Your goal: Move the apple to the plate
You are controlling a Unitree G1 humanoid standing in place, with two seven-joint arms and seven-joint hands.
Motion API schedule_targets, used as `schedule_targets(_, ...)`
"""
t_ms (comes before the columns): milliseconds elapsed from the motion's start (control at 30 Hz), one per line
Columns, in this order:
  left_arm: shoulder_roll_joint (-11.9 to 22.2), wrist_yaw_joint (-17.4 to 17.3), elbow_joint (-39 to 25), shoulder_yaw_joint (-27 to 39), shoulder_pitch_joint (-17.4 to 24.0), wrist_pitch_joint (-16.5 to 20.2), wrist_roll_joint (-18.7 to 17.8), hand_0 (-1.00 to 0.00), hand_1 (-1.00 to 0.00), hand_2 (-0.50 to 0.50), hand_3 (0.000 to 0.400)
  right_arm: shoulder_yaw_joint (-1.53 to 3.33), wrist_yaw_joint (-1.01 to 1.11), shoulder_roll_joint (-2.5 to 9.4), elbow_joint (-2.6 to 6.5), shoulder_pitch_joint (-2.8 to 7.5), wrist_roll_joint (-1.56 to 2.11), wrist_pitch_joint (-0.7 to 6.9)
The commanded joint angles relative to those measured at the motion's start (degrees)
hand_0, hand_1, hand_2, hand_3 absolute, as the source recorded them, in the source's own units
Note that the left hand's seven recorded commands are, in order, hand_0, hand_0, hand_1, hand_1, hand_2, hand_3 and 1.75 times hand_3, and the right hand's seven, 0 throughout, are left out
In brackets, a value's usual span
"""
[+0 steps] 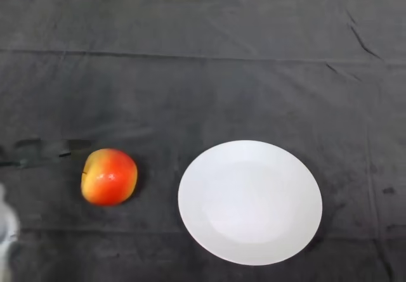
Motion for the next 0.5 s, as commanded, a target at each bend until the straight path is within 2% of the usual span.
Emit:
schedule_targets(33, -0.9, 1.9, -5.3, -2.1, -2.4, 3.7, 2.4, 0.00, 0.00, 0.00, 0.000, -0.21, -0.05, -1.26, -0.29, -0.76, 1.10, -0.11)
schedule_targets(267, -3.1, 7.3, -16.9, -11.6, -3.1, 18.9, 7.9, 0.00, 0.00, 0.00, 0.000, -0.14, -0.14, -1.17, -0.51, -0.69, 1.06, -0.09)
schedule_targets(500, -2.6, 10.0, -20.7, -18.3, -3.6, 29.7, 10.0, 0.00, 0.00, 0.00, 0.000, -0.11, -0.20, -1.14, -0.60, -0.66, 1.04, -0.08)
